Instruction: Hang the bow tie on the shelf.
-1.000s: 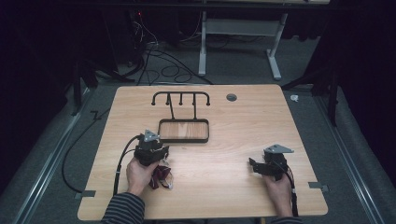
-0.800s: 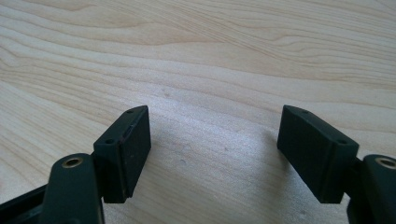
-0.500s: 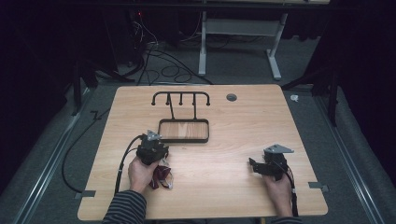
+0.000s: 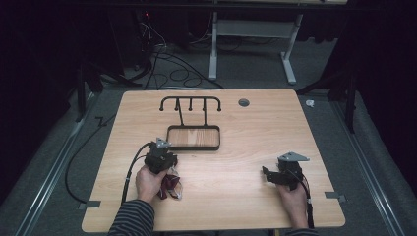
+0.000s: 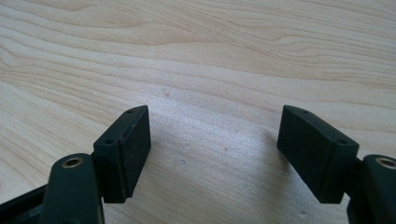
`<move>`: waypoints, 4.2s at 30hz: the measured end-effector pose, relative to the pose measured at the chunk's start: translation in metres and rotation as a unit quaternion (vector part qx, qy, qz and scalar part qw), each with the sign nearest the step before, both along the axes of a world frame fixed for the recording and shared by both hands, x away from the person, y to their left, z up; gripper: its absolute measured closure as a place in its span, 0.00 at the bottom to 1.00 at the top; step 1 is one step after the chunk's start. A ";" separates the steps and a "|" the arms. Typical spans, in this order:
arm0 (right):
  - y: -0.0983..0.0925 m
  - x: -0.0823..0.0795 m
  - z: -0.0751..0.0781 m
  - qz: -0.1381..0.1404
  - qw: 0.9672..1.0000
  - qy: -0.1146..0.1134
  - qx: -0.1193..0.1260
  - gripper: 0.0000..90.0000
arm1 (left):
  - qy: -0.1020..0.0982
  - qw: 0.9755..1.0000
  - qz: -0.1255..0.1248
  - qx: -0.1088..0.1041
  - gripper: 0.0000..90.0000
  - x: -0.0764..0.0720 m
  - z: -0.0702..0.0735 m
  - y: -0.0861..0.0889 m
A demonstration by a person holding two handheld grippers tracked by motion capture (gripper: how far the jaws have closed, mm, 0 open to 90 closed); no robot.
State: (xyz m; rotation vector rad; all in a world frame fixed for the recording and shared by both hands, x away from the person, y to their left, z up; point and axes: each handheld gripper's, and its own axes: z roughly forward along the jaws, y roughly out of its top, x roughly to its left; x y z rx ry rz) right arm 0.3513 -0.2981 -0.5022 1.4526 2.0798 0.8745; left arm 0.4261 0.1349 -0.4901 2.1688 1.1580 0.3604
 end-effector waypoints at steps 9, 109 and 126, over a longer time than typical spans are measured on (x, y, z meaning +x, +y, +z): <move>0.000 0.000 0.000 0.000 1.000 0.000 0.000 0.30 | 0.000 1.000 -0.005 0.011 0.98 -0.001 0.000 -0.001; 0.000 0.000 0.000 0.000 1.000 0.000 0.000 0.30 | -0.122 0.986 -0.055 -0.100 0.99 -0.031 0.136 -0.002; 0.000 0.000 0.000 0.001 1.000 -0.001 -0.001 0.30 | -0.125 0.984 -0.062 -0.107 0.99 -0.016 0.145 -0.014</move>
